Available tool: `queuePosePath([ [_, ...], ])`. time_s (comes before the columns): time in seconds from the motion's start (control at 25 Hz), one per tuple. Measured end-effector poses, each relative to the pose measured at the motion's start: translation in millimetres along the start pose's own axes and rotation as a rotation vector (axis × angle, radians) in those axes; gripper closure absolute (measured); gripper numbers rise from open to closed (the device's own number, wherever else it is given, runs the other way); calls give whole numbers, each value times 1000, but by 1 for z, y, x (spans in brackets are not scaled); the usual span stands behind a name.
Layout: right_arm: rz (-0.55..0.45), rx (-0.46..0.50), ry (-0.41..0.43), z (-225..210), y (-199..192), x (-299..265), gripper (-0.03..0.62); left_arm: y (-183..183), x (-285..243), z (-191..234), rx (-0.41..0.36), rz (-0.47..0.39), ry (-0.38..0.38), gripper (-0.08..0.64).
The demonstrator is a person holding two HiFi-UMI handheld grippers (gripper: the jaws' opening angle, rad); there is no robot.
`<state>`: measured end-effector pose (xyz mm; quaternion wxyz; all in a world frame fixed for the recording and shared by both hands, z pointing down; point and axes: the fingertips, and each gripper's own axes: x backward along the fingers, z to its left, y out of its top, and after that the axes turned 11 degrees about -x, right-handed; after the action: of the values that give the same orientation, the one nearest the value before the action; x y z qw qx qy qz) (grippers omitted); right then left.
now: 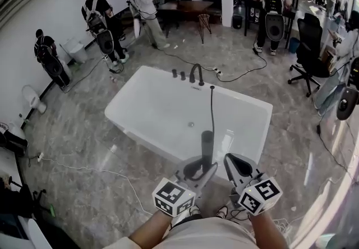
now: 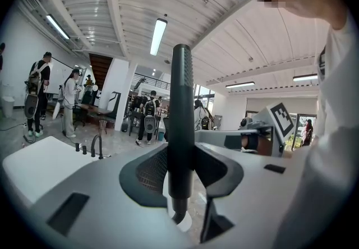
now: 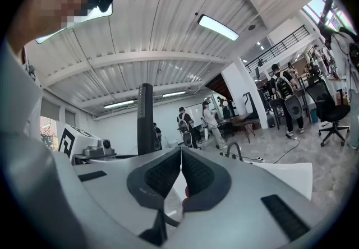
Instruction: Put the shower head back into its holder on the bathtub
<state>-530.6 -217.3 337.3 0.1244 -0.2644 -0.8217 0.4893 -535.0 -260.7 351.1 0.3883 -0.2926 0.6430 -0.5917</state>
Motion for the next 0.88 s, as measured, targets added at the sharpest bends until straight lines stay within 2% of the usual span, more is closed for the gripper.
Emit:
queuePosePath([
  [0.24, -19, 8, 60, 12, 9, 7, 575, -2, -5, -3, 9, 15, -10, 426],
  [0.36, -18, 7, 59, 14, 13, 8, 575, 0, -9, -5, 9, 23, -21, 426],
  [0.56, -36, -7, 14, 0, 16, 22, 575, 0, -19, -12, 1, 32, -41, 426],
  [0.88, -97, -46, -108, -46, 25, 67, 575, 2, -51, -31, -15, 33, -81, 426],
])
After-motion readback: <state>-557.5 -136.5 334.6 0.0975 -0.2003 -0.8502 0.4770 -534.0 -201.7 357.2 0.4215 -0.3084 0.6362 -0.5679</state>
